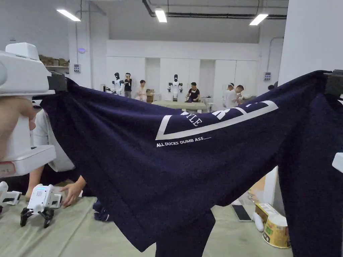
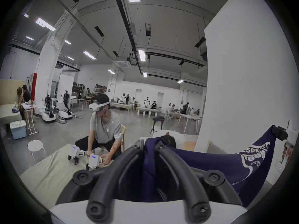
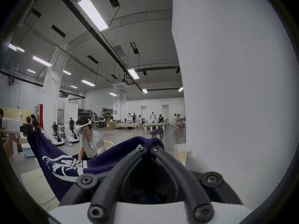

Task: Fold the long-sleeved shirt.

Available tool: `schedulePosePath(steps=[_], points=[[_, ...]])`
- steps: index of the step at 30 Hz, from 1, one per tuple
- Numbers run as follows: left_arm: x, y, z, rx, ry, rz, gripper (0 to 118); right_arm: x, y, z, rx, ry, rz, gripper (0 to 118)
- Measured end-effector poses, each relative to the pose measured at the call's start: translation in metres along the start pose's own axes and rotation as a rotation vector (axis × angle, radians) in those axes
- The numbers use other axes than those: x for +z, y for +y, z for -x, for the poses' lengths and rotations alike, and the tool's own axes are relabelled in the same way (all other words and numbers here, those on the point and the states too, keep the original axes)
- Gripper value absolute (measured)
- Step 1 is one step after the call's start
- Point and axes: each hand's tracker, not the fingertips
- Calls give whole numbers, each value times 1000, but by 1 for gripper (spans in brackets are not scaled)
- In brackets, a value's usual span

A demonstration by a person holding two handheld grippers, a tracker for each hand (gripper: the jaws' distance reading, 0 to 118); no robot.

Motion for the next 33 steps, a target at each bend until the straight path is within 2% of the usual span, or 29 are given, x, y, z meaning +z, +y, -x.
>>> schedulePosePath(steps=[3, 9, 16, 21, 24, 28, 30, 33], points=[[-25, 21, -11, -44, 25, -9, 16, -27, 24, -3, -3, -35, -21, 1], [-89, 47, -25, -69, 34, -29, 16, -81, 42, -9, 52, -107, -52, 1], [-161, 52, -37, -101, 84, -63, 16, -152, 24, -23, 28, -166, -62, 1], [-202, 47, -48, -143, 119, -91, 16, -198, 6, -22, 71, -208, -85, 1], [-216, 34, -56, -197, 141, -100, 16, -216, -9, -21, 87, -209, -92, 2], [-229, -3, -52, -199, 145, -51, 16, -232, -46, -26, 59, -190, -21, 1], [-233, -29, -46, -200, 127, 37, 16, -234, -75, -27, 107, -195, 54, 1], [-227, -78, -35, -159, 106, 110, 16, -226, -123, -32, 58, -169, 126, 1]])
